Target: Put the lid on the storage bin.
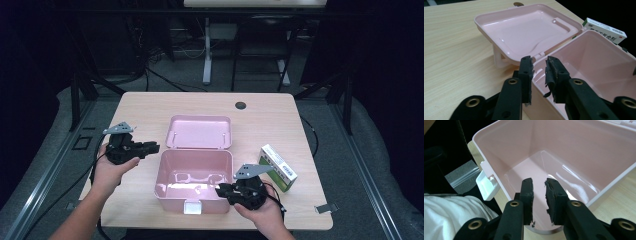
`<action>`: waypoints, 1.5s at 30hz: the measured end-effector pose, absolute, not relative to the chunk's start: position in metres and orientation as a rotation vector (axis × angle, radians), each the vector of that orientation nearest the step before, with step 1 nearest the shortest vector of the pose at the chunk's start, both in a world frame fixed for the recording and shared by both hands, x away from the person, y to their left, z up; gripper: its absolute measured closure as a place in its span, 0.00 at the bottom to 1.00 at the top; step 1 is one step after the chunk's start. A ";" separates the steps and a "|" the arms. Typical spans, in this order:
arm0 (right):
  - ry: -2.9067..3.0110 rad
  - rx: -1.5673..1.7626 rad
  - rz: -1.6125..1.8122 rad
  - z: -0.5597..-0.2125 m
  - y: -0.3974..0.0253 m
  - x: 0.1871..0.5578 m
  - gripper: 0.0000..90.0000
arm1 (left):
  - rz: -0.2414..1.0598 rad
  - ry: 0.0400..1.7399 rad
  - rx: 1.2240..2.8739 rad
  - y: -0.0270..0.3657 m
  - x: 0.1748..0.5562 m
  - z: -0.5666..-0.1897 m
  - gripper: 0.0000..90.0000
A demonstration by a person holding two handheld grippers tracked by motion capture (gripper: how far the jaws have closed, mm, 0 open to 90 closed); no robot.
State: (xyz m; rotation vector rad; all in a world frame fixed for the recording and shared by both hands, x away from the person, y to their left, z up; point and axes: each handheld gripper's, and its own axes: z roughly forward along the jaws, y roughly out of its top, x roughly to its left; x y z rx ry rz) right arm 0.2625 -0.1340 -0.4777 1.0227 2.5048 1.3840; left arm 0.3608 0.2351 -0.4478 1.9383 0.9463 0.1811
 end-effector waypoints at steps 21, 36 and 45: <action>2.522 1.006 1.192 -0.443 -0.142 0.277 0.59 | 0.213 0.927 1.958 0.248 0.341 -0.444 0.65; 2.507 1.002 1.140 -0.427 -0.154 0.287 0.54 | 0.223 0.928 1.991 0.254 0.330 -0.443 0.58; 2.518 1.022 1.026 -0.427 -0.163 0.301 0.49 | 0.280 0.918 2.046 0.254 0.324 -0.446 0.52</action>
